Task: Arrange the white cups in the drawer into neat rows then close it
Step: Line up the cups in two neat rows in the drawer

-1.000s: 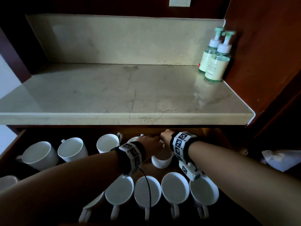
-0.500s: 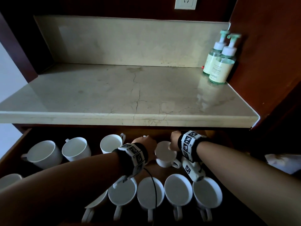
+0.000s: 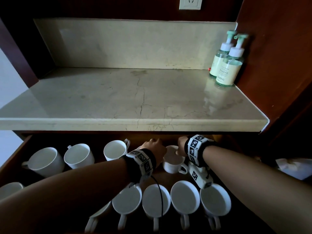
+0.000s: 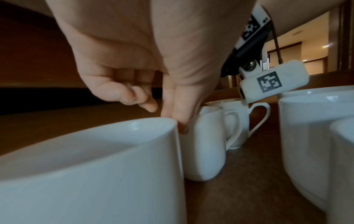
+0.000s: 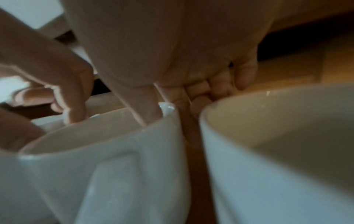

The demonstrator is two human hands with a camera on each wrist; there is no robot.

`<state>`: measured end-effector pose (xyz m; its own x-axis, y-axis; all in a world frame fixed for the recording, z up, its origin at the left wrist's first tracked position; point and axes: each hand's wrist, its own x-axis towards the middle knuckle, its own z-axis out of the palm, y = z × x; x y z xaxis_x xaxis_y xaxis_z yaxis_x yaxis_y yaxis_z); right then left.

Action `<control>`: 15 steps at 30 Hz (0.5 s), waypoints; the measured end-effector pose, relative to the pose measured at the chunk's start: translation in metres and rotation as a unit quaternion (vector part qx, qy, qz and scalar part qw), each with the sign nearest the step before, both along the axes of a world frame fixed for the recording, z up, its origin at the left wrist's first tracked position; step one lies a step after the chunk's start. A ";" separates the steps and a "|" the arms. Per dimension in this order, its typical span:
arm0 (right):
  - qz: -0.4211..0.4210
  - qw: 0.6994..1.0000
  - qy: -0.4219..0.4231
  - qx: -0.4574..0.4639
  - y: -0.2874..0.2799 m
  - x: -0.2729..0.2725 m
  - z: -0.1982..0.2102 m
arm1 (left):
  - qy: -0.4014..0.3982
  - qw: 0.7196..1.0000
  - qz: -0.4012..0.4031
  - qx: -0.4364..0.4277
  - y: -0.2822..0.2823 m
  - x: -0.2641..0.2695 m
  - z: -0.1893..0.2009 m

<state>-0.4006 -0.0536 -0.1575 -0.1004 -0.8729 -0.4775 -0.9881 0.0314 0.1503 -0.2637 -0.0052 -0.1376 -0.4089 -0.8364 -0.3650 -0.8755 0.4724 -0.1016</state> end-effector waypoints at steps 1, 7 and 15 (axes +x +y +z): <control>0.001 1.000 -0.005 0.010 -0.007 -0.001 -0.004 | 0.002 1.000 0.003 0.004 0.000 0.001 0.000; 0.059 0.998 -0.023 0.027 -0.002 0.002 0.006 | 0.000 1.000 0.002 0.009 -0.001 0.001 -0.001; 0.039 0.998 -0.007 0.040 0.000 -0.006 -0.002 | 0.028 0.996 0.070 0.042 0.003 0.010 0.000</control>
